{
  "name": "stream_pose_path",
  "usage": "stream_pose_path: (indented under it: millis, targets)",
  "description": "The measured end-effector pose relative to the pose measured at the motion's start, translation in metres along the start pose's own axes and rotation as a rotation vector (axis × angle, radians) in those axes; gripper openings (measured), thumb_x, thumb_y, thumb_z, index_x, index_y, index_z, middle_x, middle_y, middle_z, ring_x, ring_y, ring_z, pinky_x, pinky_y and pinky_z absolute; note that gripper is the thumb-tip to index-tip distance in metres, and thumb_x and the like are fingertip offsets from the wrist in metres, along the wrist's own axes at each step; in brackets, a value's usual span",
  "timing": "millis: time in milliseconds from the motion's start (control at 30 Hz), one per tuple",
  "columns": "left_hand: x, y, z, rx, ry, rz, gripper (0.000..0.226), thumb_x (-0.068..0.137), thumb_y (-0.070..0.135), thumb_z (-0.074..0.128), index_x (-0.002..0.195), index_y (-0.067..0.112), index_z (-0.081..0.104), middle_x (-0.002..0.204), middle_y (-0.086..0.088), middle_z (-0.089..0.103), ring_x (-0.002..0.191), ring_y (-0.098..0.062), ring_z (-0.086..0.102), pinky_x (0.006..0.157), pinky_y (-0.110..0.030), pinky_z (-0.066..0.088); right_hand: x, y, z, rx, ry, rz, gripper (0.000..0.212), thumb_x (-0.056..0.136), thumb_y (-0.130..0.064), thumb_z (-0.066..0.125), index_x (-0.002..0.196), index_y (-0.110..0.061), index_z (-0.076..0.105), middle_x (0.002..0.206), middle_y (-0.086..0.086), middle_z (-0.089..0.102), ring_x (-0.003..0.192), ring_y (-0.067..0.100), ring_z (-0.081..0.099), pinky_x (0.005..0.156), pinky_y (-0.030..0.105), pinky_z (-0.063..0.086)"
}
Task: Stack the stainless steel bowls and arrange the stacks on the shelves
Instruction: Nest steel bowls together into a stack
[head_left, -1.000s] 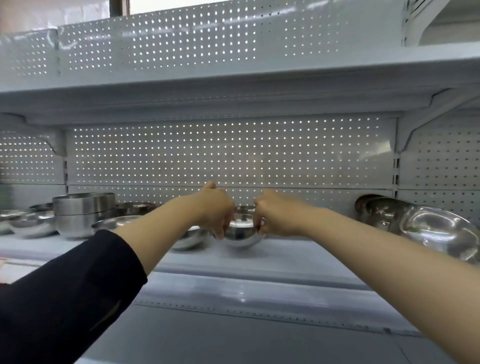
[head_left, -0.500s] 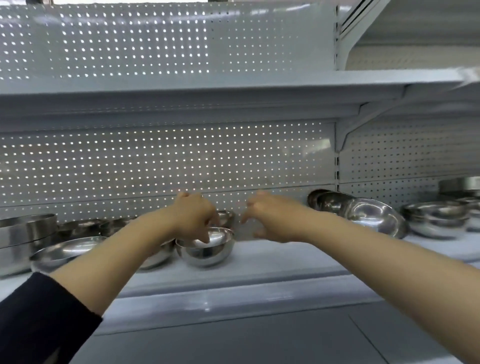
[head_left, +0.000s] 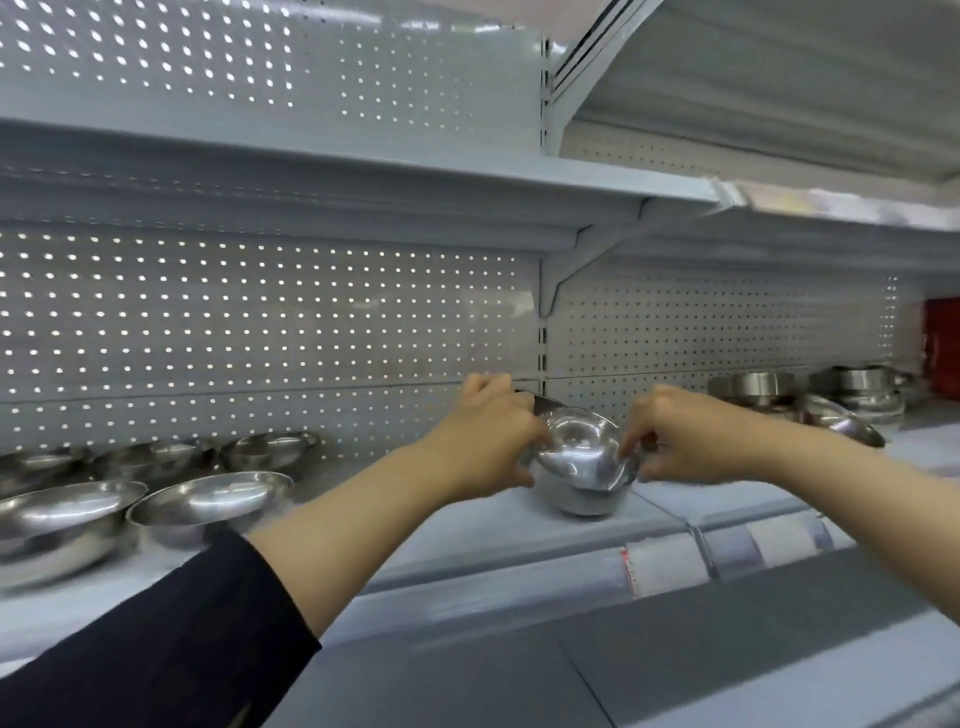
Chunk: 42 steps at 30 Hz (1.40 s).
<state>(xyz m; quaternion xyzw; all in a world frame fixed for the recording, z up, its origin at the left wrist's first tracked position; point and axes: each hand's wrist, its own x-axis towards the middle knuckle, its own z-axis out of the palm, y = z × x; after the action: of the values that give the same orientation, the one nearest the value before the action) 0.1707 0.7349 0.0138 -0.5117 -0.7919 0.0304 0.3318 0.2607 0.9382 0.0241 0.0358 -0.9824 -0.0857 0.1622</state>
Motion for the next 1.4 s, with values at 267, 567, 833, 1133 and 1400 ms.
stream_pose_path:
  millis: [267,567,833,1133,1400]
  targets:
    - [0.043,0.024,0.034,0.159,-0.151,0.070,0.031,0.081,0.034,0.064,0.112,0.030,0.065,0.106,0.005,0.051,0.104,-0.021,0.036,0.075,-0.028,0.010,0.007,0.048,0.045,-0.069,-0.010,-0.135,0.034,0.083,-0.034,0.068,0.116,-0.031,0.061,0.106,-0.018,0.044,0.103,0.005,0.036,0.091,0.026,0.039]
    - [0.057,0.030,0.042,0.283,-0.268,0.077,0.014,0.082,0.024,0.062,0.093,0.021,0.070,0.099,0.003,0.056,0.100,-0.021,0.036,0.075,-0.029,0.014,0.022,0.061,0.063,-0.133,0.047,-0.279,0.027,0.089,-0.032,0.060,0.116,-0.026,0.061,0.116,-0.008,0.049,0.109,0.013,0.038,0.079,0.026,0.038]
    - [0.051,0.018,0.034,0.257,-0.186,0.051,0.017,0.082,0.033,0.062,0.094,0.025,0.070,0.093,0.011,0.053,0.098,-0.015,0.036,0.082,-0.028,0.020,0.027,0.057,0.049,-0.123,0.171,-0.364,0.017,0.091,-0.032,0.056,0.102,-0.025,0.068,0.092,-0.010,0.043,0.091,0.011,0.034,0.067,0.025,0.033]
    - [0.000,-0.031,-0.012,0.260,-0.171,-0.107,0.027,0.076,0.050,0.065,0.097,0.033,0.070,0.079,0.015,0.040,0.091,-0.007,0.031,0.076,-0.026,0.016,0.054,0.004,0.010,-0.080,0.310,-0.465,0.020,0.089,-0.032,0.059,0.104,-0.021,0.069,0.087,-0.009,0.038,0.088,0.009,0.031,0.067,0.028,0.036]
    - [-0.056,-0.064,-0.029,0.281,-0.342,-0.234,0.028,0.076,0.053,0.064,0.098,0.037,0.070,0.078,0.015,0.044,0.093,-0.006,0.033,0.076,-0.024,0.015,0.084,-0.065,0.013,-0.006,0.285,-0.541,0.022,0.090,-0.029,0.058,0.108,-0.023,0.069,0.089,-0.007,0.038,0.089,0.011,0.030,0.070,0.031,0.037]
